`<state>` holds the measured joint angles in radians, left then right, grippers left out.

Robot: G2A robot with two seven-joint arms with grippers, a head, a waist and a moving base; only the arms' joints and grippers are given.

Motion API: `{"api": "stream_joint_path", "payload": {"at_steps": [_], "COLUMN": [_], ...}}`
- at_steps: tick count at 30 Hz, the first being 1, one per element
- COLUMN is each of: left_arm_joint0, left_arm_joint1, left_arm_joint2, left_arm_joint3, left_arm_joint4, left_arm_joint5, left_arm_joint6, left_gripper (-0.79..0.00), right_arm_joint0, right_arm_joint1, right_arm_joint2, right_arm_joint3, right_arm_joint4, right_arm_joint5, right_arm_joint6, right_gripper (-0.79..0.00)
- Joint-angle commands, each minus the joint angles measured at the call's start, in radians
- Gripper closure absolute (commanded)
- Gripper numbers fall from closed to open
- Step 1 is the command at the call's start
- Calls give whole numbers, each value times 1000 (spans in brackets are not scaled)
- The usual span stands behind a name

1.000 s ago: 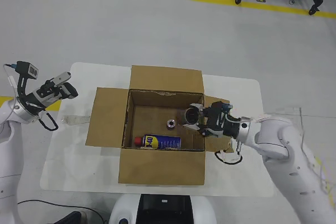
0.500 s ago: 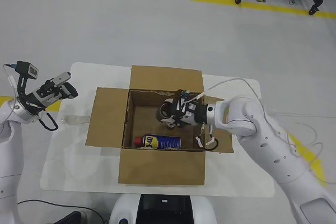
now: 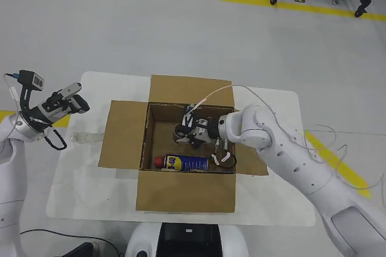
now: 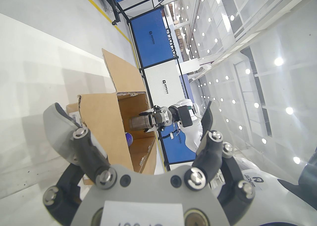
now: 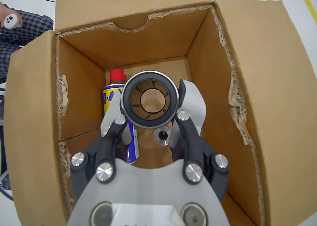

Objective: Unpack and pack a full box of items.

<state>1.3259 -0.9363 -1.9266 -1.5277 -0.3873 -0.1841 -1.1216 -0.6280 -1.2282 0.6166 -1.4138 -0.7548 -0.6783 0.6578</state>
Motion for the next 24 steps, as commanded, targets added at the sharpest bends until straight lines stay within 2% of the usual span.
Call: {"api": "stream_joint_path", "payload": {"at_steps": [1,12,24], "left_arm_joint0": [0,0,0], "left_arm_joint1": [0,0,0], "left_arm_joint2": [0,0,0], "left_arm_joint3": [0,0,0], "left_arm_joint4": [0,0,0], "left_arm_joint5": [0,0,0], "left_arm_joint6": [0,0,0], "left_gripper": [-785,-785,-785], "right_arm_joint0": [9,40,65], "right_arm_joint1": [-10,-68,-125], "right_arm_joint2": [-18,-96,-150], "right_arm_joint3": [27,189,313], "right_arm_joint4": [-9,-60,-97], "right_arm_joint5": [-15,-48,-70], "right_arm_joint6": [-16,-105,-150], "right_gripper": [0,0,0]}}
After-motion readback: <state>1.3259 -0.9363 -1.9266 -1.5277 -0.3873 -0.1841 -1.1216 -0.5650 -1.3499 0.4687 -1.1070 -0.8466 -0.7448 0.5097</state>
